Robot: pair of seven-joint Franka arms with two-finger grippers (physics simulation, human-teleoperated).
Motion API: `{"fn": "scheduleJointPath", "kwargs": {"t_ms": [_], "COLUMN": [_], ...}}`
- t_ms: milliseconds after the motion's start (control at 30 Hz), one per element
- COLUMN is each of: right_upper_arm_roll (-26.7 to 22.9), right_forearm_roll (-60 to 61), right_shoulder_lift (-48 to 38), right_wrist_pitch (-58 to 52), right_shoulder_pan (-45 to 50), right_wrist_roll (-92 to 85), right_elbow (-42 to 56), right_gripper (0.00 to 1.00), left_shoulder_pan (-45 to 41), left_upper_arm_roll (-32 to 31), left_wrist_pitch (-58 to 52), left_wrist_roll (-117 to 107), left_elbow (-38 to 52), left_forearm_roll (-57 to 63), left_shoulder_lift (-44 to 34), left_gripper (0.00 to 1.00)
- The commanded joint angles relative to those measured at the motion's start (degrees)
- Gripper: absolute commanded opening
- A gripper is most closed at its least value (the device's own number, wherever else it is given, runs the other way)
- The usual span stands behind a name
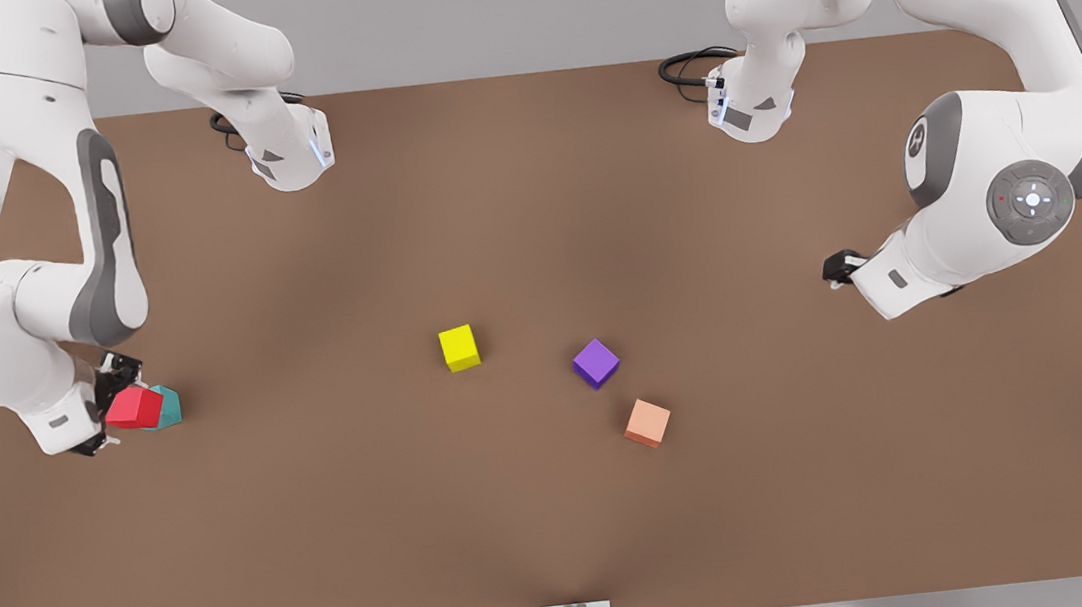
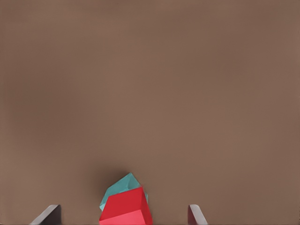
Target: Pick up red wooden cube and pass to hand red wooden cube and place in blue wooden cube
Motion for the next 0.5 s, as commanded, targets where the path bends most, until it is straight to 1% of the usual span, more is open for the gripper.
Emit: {"fn": "scheduleJointPath", "kwargs": {"t_ms": [0,33,67,100,133,167,300,367,467], "right_upper_arm_roll": [-0.1,-0.1,0.0,0.2,0.4,0.4,0.2,0.2,0.2], "right_forearm_roll": [1.8,1.7,1.8,2.2,2.3,2.8,3.1,2.4,2.5], "right_shoulder_lift": [0.5,0.9,0.6,-3.0,-7.3,-8.7,-12.4,-15.3,-16.0], "right_wrist_pitch": [-14.6,-21.6,-28.7,-33.8,-32.5,-32.3,-32.3,-30.5,-30.5], "right_shoulder_pan": [2.9,5.8,8.1,9.0,10.2,10.2,10.1,10.2,9.8], "right_wrist_roll": [53.8,66.1,73.3,73.8,74.2,74.2,74.3,75.3,75.3], "right_elbow": [4.0,9.6,15.2,16.8,14.2,13.1,11.3,7.8,7.3], "right_gripper": [1.00,1.00,1.00,1.00,1.00,1.00,1.00,1.00,1.00], "left_shoulder_pan": [0.0,0.1,0.1,0.1,0.1,0.1,0.0,0.1,0.1], "left_upper_arm_roll": [0.0,0.1,0.1,0.1,0.2,0.2,0.1,0.1,0.1], "left_wrist_pitch": [0.9,0.9,0.9,0.9,0.9,0.9,0.8,0.8,0.8], "left_wrist_roll": [-0.1,-0.1,0.0,-0.1,-0.1,-0.1,-0.2,-0.2,-0.2], "left_elbow": [0.0,0.0,0.0,0.0,0.0,0.0,0.0,0.0,0.0], "left_forearm_roll": [0.1,0.1,0.1,0.1,0.1,0.1,0.1,0.1,0.1], "left_shoulder_lift": [0.0,0.0,0.1,0.1,0.1,0.1,0.0,0.0,0.0], "left_gripper": [1.00,1.00,1.00,1.00,1.00,1.00,1.00,1.00,1.00]}}
